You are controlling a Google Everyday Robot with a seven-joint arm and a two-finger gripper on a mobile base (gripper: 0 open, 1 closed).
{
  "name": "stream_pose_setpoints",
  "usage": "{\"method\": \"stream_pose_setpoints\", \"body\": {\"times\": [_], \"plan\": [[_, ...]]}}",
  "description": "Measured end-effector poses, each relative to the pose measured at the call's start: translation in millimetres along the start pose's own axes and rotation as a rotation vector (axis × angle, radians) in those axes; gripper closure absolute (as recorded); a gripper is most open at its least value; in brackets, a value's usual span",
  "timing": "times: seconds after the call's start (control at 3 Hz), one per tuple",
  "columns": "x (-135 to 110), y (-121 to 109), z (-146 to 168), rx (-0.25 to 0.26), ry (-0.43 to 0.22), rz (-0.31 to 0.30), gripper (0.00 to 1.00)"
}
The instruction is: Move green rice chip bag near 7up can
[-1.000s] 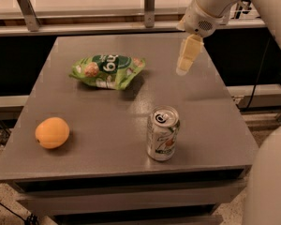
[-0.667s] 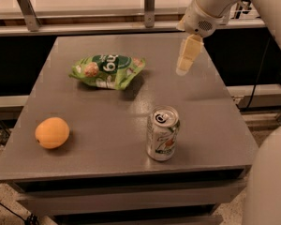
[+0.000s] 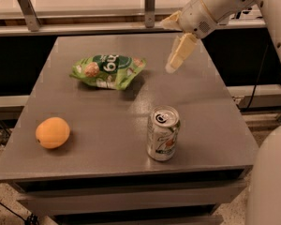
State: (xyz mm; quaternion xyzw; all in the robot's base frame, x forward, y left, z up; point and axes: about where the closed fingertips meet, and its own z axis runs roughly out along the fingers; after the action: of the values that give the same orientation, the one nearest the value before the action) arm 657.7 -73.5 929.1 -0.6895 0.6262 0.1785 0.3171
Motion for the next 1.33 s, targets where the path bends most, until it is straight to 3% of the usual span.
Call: {"method": "stream_pose_setpoints", "body": {"times": [0.33,0.67,1.0,1.33], "plan": [[-58,8,5,-0.019,-0.212,-0.112,0.0],[-97,15,18,-0.011,-0.27,-0.187,0.0],[-119,22,35,0.045,-0.195,-0.26,0.0],[-123,33,62,0.072,-0.079,-0.32,0.0]]}}
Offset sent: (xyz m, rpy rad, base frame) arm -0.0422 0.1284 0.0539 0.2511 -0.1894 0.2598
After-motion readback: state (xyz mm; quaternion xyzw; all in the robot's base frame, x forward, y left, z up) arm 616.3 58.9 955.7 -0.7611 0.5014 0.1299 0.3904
